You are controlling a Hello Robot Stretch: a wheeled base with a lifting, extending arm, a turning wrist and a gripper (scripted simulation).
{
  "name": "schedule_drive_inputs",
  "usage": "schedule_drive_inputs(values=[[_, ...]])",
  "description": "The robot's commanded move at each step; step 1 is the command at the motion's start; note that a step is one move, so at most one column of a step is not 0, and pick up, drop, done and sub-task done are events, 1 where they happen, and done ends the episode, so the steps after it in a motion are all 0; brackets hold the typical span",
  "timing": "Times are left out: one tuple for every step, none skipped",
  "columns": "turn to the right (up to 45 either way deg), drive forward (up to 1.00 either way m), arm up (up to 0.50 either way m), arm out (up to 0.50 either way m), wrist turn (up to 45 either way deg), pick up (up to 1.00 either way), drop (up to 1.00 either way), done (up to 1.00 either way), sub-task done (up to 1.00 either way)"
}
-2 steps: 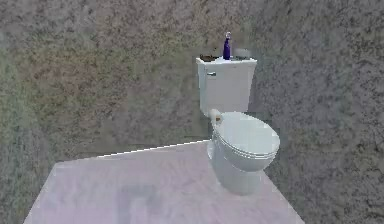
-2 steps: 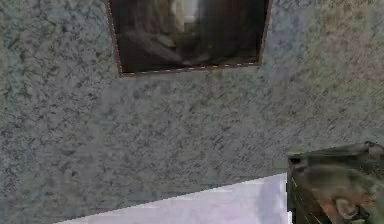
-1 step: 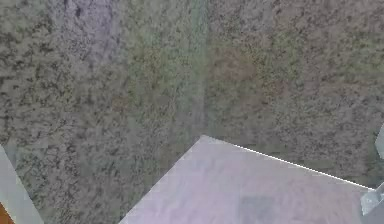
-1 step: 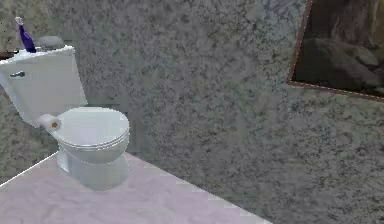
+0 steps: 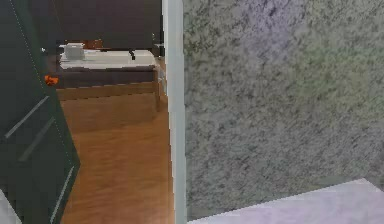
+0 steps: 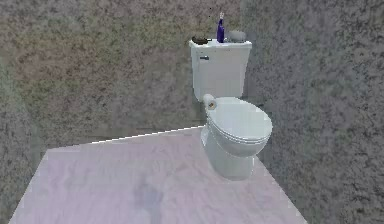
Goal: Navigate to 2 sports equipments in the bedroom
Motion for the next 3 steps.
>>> schedule_drive_inputs(values=[[-21.0,0.00,0.00,0.00,0.0,0.00,0.00,0.00,0.00],[0.0,1.00,0.00,0.00,0.0,0.00,0.00,0.00,0.00],[-24.0,0.00,0.00,0.00,0.0,0.00,0.00,0.00,0.00]])
